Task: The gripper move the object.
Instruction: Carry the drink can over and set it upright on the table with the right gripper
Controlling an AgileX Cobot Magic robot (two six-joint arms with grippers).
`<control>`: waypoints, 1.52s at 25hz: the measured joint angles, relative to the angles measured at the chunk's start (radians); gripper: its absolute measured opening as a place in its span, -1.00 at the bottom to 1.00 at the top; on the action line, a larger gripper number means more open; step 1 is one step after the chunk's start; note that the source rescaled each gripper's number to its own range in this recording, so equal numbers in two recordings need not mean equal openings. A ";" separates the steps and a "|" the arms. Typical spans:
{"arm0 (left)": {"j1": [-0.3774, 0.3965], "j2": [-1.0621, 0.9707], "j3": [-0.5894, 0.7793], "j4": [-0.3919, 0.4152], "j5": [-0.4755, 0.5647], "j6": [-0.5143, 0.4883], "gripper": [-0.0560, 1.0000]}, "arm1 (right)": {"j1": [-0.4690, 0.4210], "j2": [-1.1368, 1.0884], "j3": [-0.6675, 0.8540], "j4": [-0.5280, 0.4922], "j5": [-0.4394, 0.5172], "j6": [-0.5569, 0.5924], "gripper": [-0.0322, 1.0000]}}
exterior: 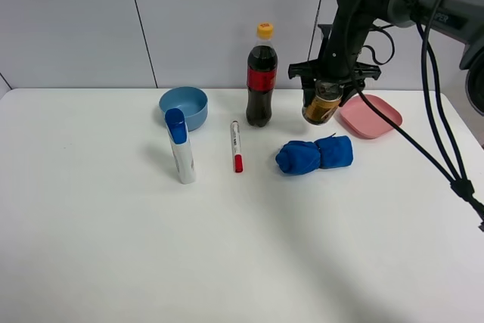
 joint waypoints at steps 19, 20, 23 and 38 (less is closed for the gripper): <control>0.000 0.000 0.000 0.000 0.000 0.000 1.00 | -0.047 0.098 -0.003 0.029 -0.134 0.067 -0.94; 0.000 0.000 0.000 0.000 0.000 0.000 1.00 | -0.047 0.104 -0.004 0.037 -0.138 0.070 -0.94; 0.000 0.000 0.000 0.000 0.000 0.000 1.00 | -0.047 0.125 -0.004 0.059 -0.158 0.074 -0.94; 0.000 0.000 0.000 0.000 0.000 0.000 1.00 | -0.047 0.133 -0.008 0.069 -0.216 0.078 0.07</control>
